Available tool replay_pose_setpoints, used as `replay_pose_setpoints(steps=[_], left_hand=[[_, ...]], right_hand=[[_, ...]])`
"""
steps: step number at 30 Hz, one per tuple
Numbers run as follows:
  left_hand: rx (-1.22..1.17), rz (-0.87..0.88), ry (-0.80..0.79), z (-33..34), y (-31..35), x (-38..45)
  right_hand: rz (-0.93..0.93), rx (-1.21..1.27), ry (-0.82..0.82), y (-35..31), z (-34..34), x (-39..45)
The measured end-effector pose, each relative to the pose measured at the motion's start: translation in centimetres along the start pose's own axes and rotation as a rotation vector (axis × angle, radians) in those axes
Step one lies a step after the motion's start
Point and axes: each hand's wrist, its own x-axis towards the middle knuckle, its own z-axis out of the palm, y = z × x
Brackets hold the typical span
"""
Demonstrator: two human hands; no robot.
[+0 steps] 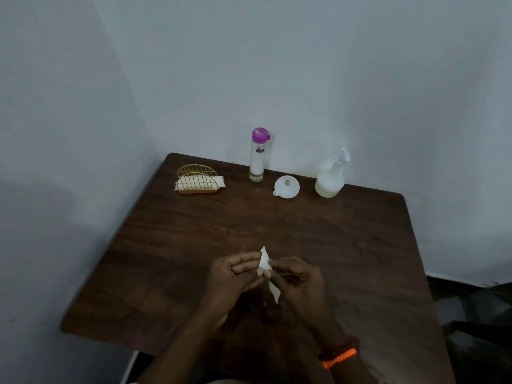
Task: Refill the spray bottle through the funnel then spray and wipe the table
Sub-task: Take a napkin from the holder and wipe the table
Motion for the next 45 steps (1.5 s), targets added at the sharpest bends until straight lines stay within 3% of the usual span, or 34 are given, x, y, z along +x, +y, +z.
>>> replay_pose_setpoints(steps=[6, 17, 25, 36, 40, 45], left_hand=[[0.030, 0.015, -0.019, 0.1, -0.2, 0.1], [0.084, 0.035, 0.014, 0.6, 0.0, 0.3], [0.190, 0.135, 0.035, 1.1, -0.2, -0.7], [0.250, 0.164, 0.120, 1.5, -0.6, -1.3], [0.222, 0.110, 0.081, 0.5, 0.0, -0.9], [0.263, 0.141, -0.015, -1.2, 0.6, -1.1]], right_hand=[[0.024, -0.038, -0.063, 0.2, -0.5, 0.0], [-0.093, -0.156, -0.004, 0.5, -0.5, -0.1], [0.056, -0.017, -0.090, -0.9, -0.5, -0.8], [0.216, 0.225, -0.043, -2.4, -0.3, -1.5], [0.353, 0.363, -0.007, -2.6, -0.8, -1.8], [0.487, 0.290, -0.005, -0.1, -1.8, -1.5]])
